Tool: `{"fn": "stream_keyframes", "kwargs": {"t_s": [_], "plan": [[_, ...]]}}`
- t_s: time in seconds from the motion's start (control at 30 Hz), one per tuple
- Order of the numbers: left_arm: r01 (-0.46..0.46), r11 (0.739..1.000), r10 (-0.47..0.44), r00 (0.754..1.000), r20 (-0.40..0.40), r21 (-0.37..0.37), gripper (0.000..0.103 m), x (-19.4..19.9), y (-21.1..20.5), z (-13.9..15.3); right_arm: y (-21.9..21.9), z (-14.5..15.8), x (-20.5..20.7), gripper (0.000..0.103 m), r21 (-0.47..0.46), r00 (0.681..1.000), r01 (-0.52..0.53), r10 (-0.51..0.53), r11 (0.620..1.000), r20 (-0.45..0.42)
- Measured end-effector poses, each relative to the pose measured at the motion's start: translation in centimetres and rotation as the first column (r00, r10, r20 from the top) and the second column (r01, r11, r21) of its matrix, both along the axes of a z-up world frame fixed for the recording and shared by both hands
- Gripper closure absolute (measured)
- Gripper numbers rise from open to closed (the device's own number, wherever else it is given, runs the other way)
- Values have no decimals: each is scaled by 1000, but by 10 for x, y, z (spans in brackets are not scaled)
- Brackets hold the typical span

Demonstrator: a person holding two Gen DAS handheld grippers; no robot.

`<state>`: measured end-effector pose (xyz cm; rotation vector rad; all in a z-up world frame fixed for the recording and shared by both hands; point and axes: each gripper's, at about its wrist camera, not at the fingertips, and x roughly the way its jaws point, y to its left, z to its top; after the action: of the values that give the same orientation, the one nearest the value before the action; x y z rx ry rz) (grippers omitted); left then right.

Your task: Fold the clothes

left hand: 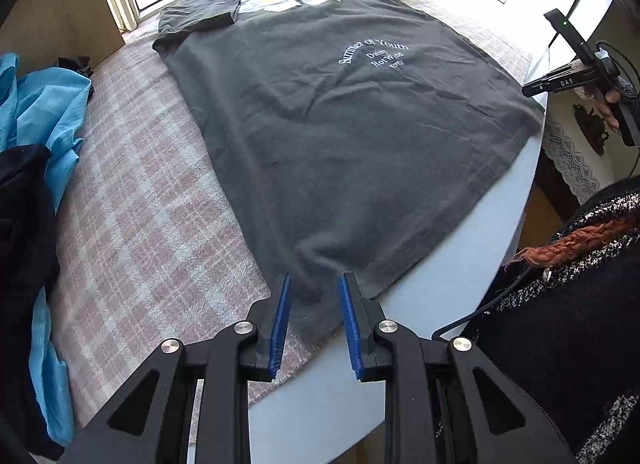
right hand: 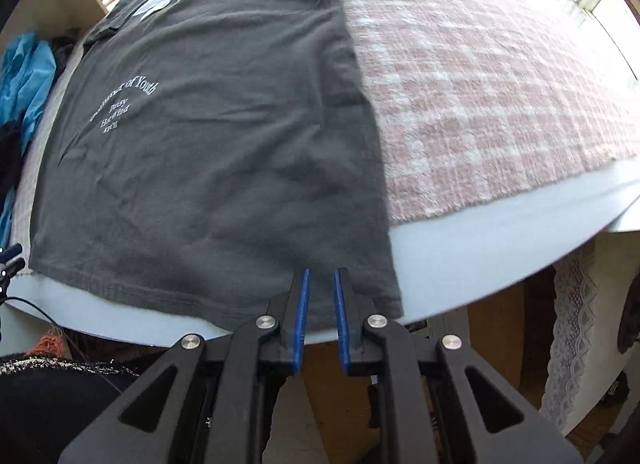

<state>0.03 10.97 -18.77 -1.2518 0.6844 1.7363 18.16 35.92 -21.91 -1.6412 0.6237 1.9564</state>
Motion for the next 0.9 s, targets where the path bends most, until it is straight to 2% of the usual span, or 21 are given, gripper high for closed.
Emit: {"fn": "stream_keyframes", "kwargs": {"t_s": [0.07, 0.2, 0.3, 0.5, 0.57, 0.63, 0.67, 0.77, 0.9], "plan": [[1, 1000, -1, 1000, 5, 2, 79, 3, -4, -1, 3, -1, 21, 90, 12, 999, 30, -30, 999, 13], [7, 1000, -6, 1000, 9, -16, 79, 5, -7, -8, -6, -4, 30, 89, 34, 1000, -7, 7, 999, 18], [20, 999, -20, 1000, 7, -27, 79, 6, -4, -10, -6, -10, 23, 75, 17, 1000, -7, 8, 1000, -4], [18, 1000, -18, 1000, 9, -20, 79, 7, 0, -12, -38, -24, -20, 74, 36, 981, -188, 190, 981, -44], [10, 1000, -10, 1000, 11, -13, 79, 7, 0, -12, -44, -35, -25, 76, 70, 967, -253, 253, 965, 5], [0, 1000, 0, 1000, 21, -5, 79, 9, -1, -14, -30, -38, -16, 84, 105, 977, -211, 204, 972, 69], [-5, 1000, 5, 1000, 22, -4, 79, 10, -2, -14, -19, -33, -9, 92, 114, 985, -156, 147, 981, 85], [-25, 1000, 25, 1000, 13, -2, 79, 12, -6, -12, -9, -10, -8, 97, 85, 995, -82, 86, 993, -43], [-54, 997, 54, 999, 0, 61, 79, 7, -6, -3, -21, -7, -69, 99, 16, 973, -175, 175, 984, -153]]}}
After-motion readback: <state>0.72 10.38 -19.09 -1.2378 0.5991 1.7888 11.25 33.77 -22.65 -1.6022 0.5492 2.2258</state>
